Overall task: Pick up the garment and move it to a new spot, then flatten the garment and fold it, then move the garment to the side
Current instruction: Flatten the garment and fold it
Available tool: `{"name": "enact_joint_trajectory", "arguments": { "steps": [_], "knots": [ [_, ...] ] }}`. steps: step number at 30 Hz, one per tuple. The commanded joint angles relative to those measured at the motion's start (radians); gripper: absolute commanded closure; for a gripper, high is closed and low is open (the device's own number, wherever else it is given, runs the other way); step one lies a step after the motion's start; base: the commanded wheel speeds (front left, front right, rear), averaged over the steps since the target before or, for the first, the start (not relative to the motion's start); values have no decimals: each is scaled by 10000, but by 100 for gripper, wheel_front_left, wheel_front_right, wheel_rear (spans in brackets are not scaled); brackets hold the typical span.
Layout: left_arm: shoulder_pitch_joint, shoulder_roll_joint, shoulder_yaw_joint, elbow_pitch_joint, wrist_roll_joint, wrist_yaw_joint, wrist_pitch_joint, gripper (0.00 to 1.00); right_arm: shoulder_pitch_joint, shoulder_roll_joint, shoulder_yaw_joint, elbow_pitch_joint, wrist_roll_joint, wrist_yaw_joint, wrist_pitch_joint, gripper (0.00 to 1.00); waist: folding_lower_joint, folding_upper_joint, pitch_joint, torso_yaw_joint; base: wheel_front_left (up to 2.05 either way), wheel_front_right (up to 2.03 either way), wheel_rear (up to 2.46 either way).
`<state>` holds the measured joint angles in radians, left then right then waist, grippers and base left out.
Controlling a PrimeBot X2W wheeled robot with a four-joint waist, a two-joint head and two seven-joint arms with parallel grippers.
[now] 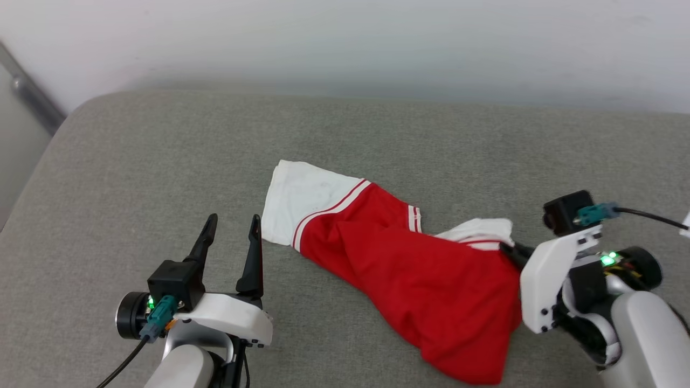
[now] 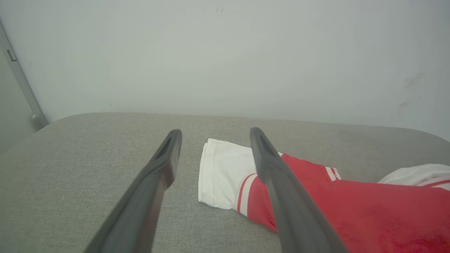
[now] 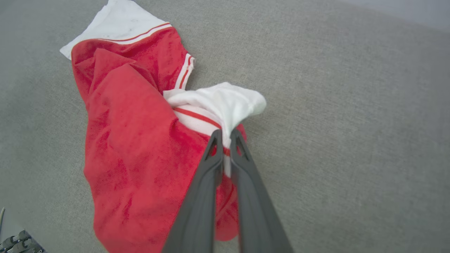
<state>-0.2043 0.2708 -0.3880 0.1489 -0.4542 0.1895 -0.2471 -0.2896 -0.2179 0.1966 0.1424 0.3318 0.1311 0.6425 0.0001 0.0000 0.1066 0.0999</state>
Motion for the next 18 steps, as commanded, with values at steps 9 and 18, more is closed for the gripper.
{"name": "enact_joint_trajectory", "arguments": {
  "steps": [9,18],
  "knots": [
    [125,63,65,-63,-114,119,-30,0,953,401,-2845,-976,-1306,-6,-1044,100,-1,0,-259,-546,0,0,0],
    [233,38,-9,-12,-256,99,101,0,2874,1590,-4962,943,-1633,-5,-2203,54,-1,0,-327,-691,0,0,0]
  ]
}}
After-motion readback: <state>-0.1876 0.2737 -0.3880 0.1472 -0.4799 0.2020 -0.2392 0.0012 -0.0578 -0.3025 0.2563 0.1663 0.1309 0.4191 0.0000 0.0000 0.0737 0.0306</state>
